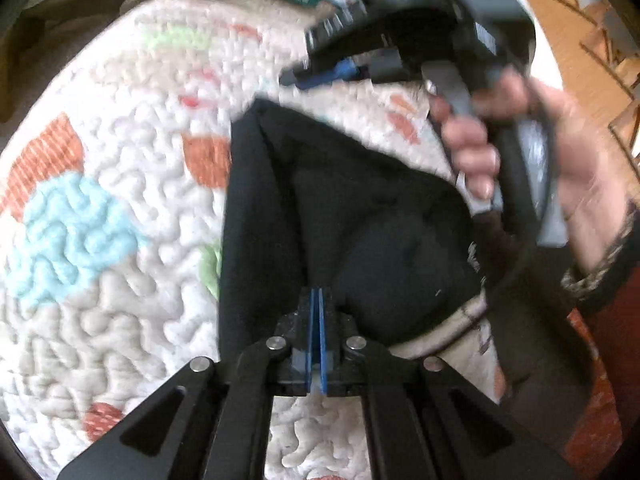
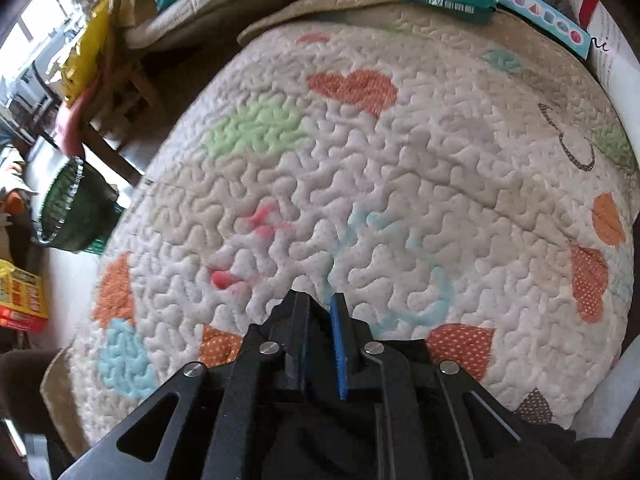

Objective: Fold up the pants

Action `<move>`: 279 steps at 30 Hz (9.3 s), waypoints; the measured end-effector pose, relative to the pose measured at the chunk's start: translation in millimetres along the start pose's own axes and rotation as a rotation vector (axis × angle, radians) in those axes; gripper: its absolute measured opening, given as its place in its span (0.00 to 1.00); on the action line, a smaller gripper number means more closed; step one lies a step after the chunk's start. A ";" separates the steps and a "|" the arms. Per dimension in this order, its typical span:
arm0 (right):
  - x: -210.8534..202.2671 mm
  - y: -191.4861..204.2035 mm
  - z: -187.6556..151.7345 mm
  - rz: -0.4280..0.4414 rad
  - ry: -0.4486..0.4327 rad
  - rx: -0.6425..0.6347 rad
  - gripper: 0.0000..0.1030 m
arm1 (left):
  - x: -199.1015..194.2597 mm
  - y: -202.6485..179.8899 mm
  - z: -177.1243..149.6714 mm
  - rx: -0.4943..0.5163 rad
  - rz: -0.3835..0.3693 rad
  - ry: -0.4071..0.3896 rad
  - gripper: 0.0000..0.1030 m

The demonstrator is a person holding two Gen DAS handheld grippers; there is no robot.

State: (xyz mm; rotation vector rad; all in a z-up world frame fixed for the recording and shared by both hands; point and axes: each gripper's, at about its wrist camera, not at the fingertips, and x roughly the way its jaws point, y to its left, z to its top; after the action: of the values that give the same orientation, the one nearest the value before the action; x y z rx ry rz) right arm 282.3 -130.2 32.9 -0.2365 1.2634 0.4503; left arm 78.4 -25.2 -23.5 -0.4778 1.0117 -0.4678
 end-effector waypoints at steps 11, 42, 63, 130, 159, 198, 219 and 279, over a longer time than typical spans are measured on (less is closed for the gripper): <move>26.8 12.7 -5.6 0.018 0.053 -0.102 0.79 | 24.1 27.8 21.2 -0.094 -0.062 -0.002 0.44; -27.4 74.3 34.1 0.016 -0.120 -0.094 0.52 | -70.0 126.8 55.8 -0.428 0.224 -0.278 0.32; -15.1 -46.8 -144.6 -0.017 -0.094 0.353 0.51 | -23.5 75.9 32.7 -0.103 0.432 -0.134 0.55; -96.2 -11.8 -155.1 0.163 -0.530 0.471 0.22 | 47.6 -102.4 172.7 0.471 0.066 0.141 0.11; -65.9 91.2 -106.7 0.076 -0.372 0.076 0.68 | -82.0 145.9 127.4 -0.260 0.265 -0.139 0.45; -18.8 15.5 -91.9 0.054 -0.313 0.408 0.74 | -41.3 140.3 141.1 -0.362 0.230 -0.087 0.81; -44.2 8.6 -137.9 -0.004 -0.417 0.379 0.80 | -53.9 115.0 114.8 -0.205 0.291 -0.092 0.81; -58.8 -92.6 -104.9 0.126 -0.325 0.587 0.67 | -2.4 14.2 114.5 -0.100 0.260 -0.069 0.69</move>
State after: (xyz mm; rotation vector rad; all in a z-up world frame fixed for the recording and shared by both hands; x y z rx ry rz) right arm 220.0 -267.5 51.4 0.4013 1.0417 0.1972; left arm 180.2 6.0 21.2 -0.4415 1.0172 -0.1684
